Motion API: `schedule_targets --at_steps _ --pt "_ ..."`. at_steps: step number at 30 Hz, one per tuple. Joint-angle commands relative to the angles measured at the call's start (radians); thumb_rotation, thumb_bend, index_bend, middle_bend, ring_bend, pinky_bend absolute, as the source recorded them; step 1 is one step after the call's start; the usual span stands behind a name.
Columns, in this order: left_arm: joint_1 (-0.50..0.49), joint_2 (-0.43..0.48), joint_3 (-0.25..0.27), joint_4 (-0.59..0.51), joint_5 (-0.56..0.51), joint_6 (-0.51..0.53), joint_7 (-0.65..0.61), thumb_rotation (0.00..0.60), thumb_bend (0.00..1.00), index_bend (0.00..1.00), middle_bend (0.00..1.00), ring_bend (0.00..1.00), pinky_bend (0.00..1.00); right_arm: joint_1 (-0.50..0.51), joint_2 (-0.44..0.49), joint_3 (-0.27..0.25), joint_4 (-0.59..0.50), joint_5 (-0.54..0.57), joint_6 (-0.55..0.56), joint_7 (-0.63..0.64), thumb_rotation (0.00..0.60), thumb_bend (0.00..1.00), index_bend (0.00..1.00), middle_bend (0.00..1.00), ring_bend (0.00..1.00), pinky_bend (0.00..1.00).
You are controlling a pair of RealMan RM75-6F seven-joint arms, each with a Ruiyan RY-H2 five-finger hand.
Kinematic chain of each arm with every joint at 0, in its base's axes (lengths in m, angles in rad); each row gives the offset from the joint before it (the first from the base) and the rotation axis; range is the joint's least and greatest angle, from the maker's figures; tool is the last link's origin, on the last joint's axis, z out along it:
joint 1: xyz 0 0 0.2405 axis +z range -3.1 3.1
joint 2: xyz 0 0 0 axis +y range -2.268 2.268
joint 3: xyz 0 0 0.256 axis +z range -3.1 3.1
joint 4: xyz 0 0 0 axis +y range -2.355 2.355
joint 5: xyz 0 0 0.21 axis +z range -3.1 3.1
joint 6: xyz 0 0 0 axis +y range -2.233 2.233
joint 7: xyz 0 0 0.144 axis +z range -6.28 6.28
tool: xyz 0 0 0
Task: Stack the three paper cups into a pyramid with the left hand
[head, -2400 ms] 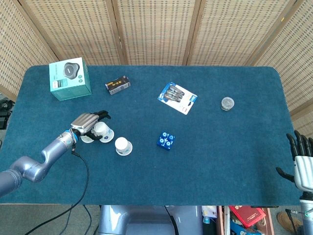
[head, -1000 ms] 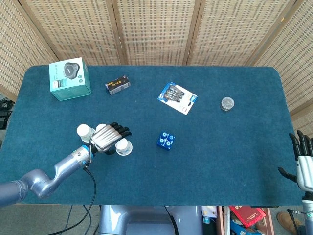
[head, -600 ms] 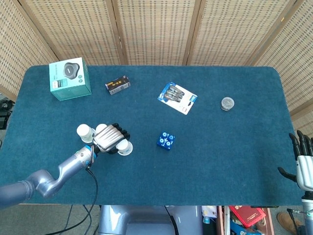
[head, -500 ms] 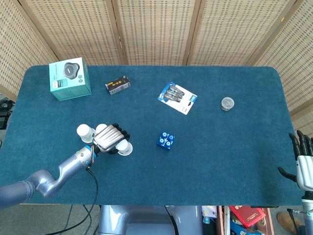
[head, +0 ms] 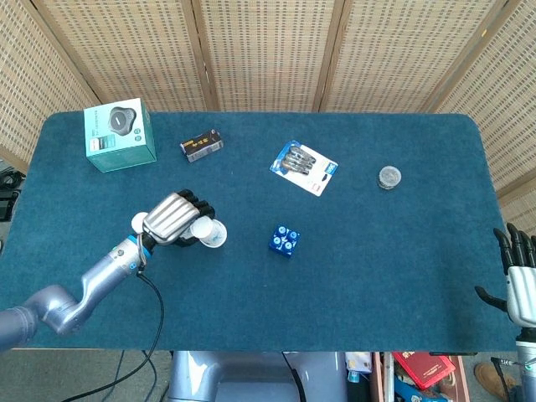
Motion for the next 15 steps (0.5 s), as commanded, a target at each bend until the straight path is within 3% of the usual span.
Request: schedule_targets --at_steps 1,7,15 --pt "0.028 0.114 -0.027 -0.08 -0.027 0.023 -0.061 0.6 0.27 0.43 0.43 0.41 0.29 0.0 -0.001 -0.001 -0.001 -0.001 0.001 -0.003 0.6 0.0 0.0 0.0 0.0 0.0" --pt "0.062 0.17 -0.025 -0.072 -0.044 0.04 -0.133 0.6 0.27 0.43 0.43 0.41 0.29 0.001 -0.002 -0.004 -0.005 -0.007 0.003 -0.009 0.6 0.0 0.0 0.0 0.0 0.0" --pt "0.106 0.182 0.029 0.004 -0.036 0.006 -0.246 0.6 0.27 0.43 0.43 0.41 0.29 0.002 -0.004 -0.007 -0.01 -0.013 0.004 -0.019 0.6 0.0 0.0 0.0 0.0 0.0"
